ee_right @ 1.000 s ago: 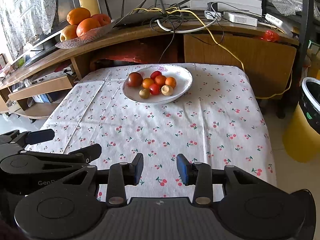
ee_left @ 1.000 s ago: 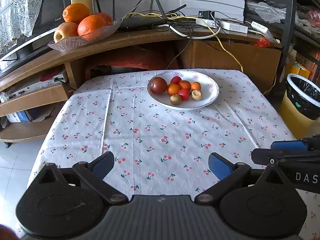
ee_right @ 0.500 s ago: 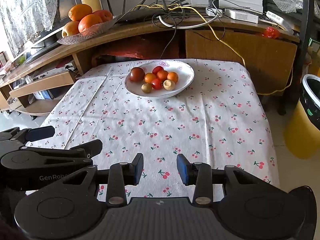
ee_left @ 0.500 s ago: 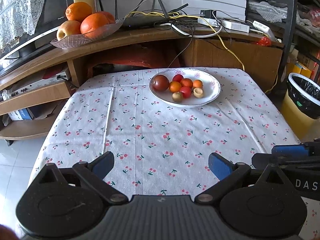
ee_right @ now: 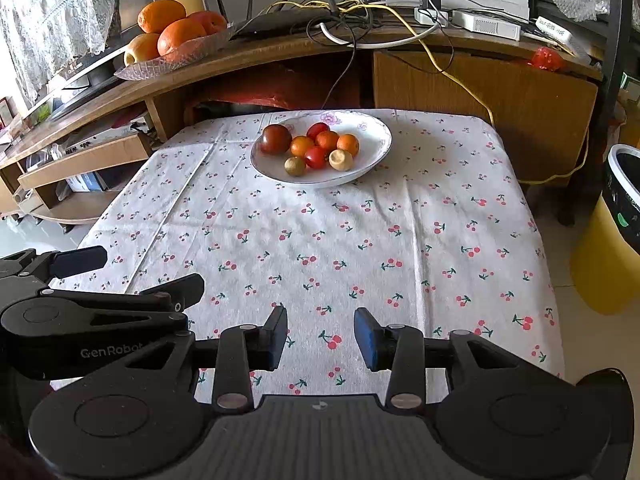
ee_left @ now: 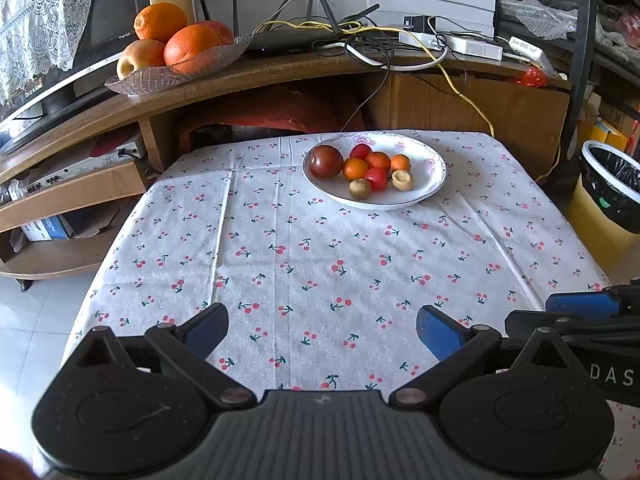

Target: Organize fruits

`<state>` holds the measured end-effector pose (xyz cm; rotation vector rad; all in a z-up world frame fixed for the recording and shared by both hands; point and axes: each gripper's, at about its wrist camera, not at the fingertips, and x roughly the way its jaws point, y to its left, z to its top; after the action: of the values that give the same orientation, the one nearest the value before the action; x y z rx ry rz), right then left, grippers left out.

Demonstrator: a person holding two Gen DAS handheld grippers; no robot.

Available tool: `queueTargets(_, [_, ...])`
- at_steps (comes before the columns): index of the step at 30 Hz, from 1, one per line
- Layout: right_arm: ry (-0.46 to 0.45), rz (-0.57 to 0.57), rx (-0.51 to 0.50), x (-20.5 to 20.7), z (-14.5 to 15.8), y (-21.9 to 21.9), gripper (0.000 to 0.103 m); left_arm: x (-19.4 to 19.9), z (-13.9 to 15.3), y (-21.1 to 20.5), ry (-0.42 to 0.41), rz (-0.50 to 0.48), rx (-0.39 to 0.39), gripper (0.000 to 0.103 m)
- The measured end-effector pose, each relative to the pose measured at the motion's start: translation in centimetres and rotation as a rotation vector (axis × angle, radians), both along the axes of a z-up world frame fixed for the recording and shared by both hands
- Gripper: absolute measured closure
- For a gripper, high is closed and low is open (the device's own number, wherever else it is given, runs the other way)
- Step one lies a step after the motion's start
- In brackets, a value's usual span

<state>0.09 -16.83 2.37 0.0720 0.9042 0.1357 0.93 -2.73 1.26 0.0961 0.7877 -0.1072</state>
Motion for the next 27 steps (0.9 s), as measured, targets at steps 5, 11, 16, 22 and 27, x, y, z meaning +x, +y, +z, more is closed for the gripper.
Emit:
queueTargets(5, [0.004, 0.002, -0.002, -0.01, -0.11, 0.01, 0.069, -0.08, -0.04, -0.12, -0.005, -0.003, 0.013, 0.0])
queueTargets(11, [0.005, 0.002, -0.001, -0.01, -0.12, 0.02, 0.069, -0.1, -0.04, -0.12, -0.009, -0.002, 0.015, 0.0])
queueTargets(16, [0.004, 0.002, -0.001, -0.02, -0.12, 0.03, 0.069, -0.18, -0.05, -0.14, -0.012, -0.002, 0.019, 0.0])
queueTargets(22, [0.004, 0.001, -0.001, -0.04, -0.12, 0.05, 0.069, -0.28, 0.01, -0.17, -0.025, -0.002, 0.026, 0.0])
queueTargets(27, [0.004, 0.002, -0.001, -0.04, -0.14, 0.05, 0.069, -0.38, 0.0, -0.13, -0.023, 0.0, 0.023, 0.0])
